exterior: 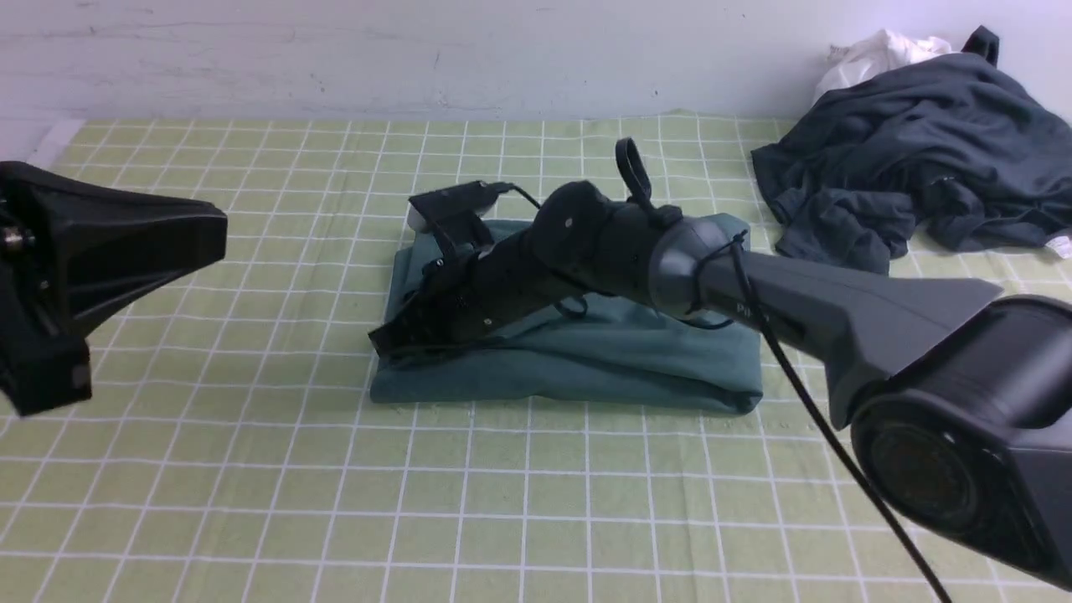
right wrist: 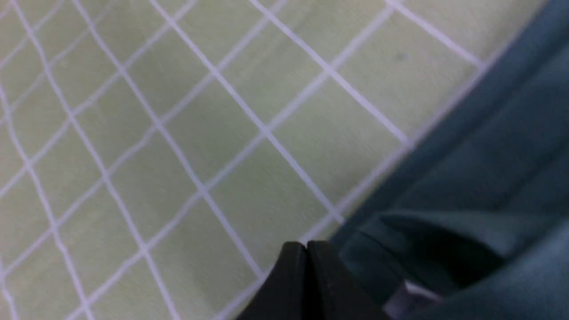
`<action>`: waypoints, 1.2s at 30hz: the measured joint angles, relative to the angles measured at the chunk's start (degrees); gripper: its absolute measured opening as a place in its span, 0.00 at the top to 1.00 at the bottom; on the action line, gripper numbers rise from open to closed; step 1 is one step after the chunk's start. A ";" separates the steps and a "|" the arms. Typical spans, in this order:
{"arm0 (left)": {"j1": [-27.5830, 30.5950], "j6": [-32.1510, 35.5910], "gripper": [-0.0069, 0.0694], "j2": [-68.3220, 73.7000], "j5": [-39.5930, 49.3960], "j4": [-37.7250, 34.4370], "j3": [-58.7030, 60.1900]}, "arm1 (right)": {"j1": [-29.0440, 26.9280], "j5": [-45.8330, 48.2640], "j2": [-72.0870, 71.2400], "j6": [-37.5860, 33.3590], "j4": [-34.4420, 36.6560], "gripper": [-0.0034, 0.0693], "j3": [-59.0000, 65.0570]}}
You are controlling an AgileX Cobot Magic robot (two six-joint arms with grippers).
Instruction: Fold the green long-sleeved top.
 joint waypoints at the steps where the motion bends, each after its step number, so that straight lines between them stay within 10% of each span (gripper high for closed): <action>1: 0.00 0.13 0.91 -1.81 -0.99 1.51 0.17 | -0.09 0.11 -0.87 -0.38 -0.24 0.97 -1.61; 11: -5.61 4.67 0.91 -19.89 -23.79 12.95 13.10 | -5.02 17.33 -17.66 10.58 -18.21 0.97 -18.42; 22: -20.19 16.61 0.91 -22.32 -43.89 13.24 23.31 | -14.75 27.01 -30.73 23.73 -48.56 0.97 -9.75; 36: -22.20 16.82 0.91 -22.45 -46.81 8.11 23.32 | -11.09 17.11 -50.05 25.04 -54.95 0.97 6.95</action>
